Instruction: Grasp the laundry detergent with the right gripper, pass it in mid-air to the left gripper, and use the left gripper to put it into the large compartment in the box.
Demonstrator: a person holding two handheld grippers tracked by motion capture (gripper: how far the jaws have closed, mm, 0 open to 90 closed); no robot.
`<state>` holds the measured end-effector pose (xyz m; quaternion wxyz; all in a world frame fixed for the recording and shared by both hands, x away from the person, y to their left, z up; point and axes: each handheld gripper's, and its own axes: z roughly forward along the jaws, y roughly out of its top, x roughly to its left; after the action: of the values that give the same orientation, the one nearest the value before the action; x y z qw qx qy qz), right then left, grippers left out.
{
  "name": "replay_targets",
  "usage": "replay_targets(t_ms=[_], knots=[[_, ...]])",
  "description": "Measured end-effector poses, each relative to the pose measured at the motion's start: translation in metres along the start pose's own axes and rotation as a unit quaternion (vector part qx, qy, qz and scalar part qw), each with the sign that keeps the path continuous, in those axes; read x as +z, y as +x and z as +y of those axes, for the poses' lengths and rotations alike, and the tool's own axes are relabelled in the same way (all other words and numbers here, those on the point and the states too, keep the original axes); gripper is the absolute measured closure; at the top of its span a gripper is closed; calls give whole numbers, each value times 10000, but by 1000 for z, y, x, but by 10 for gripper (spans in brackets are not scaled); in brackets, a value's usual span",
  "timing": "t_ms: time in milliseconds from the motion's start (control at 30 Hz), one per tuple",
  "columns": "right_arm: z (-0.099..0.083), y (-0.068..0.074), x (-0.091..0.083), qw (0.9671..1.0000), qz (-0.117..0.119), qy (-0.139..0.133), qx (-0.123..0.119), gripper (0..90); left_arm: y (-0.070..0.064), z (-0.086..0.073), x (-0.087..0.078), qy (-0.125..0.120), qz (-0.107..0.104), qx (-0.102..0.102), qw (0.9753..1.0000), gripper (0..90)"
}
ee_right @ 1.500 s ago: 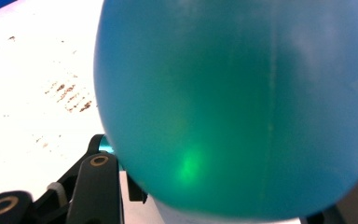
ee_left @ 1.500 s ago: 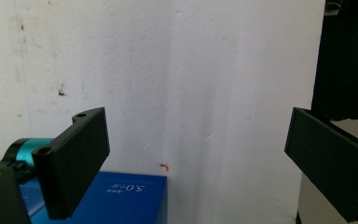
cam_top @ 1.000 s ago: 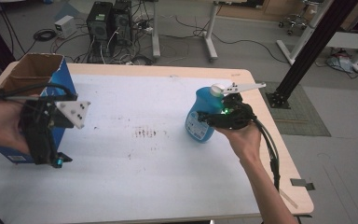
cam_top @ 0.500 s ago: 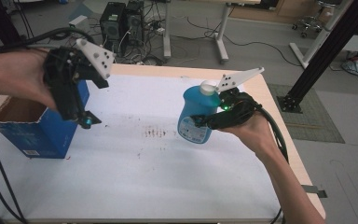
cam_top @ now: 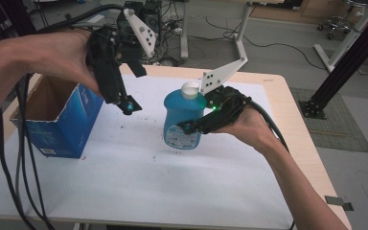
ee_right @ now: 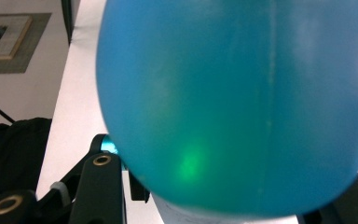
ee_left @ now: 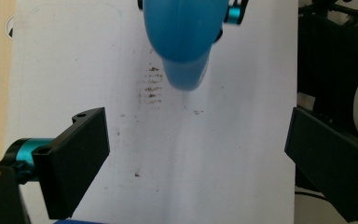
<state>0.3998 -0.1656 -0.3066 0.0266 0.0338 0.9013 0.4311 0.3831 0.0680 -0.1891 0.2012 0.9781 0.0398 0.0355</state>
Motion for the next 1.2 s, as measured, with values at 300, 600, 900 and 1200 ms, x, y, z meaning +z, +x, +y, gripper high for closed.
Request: replay_targets(t_ms=[300, 600, 900, 1200], knots=[[6, 1, 27, 9997, 235, 5, -116, 474, -1, 7, 10, 184, 2, -46, 9998, 64], [14, 6, 39, 9989, 402, 20, -249, 475, -2, 19, 30, 324, -6, 30, 9995, 64], [15, 8, 36, 9991, 324, 77, -267, 474, -2, 29, 50, 355, -68, 15, 9993, 85], [15, 10, 38, 9990, 318, 95, -294, 472, -4, 33, 60, 427, -100, 28, 9990, 86]])
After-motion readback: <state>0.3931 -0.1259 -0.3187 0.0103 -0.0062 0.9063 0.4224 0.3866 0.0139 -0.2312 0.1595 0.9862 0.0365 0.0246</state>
